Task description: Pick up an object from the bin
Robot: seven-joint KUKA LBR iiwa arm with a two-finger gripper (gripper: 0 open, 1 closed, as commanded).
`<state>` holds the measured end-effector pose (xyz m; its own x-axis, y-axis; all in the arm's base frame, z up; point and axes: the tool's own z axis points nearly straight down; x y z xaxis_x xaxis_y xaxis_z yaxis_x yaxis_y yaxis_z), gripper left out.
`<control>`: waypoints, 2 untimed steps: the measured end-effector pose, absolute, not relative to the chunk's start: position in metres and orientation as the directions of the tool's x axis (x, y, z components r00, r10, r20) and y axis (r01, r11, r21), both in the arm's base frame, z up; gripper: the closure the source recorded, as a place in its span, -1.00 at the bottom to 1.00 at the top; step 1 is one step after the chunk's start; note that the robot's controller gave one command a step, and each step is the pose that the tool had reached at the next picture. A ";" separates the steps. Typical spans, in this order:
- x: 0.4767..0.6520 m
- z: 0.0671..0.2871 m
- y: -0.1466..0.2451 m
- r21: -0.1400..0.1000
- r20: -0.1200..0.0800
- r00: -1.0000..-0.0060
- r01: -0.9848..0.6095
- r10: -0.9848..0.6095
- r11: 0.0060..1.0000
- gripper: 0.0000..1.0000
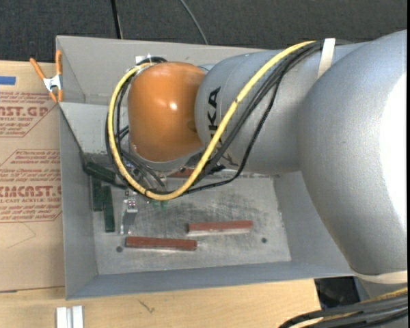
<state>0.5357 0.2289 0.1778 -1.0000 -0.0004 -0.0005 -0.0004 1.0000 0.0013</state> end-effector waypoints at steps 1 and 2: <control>0.492 0.080 0.148 0.002 -0.005 -1.000 0.003 0.003 1.000 1.00; 0.492 0.080 0.148 0.002 -0.005 -1.000 0.003 0.003 1.000 1.00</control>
Offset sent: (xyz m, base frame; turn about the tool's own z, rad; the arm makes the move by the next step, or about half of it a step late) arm 0.0000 0.0000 0.0000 0.0000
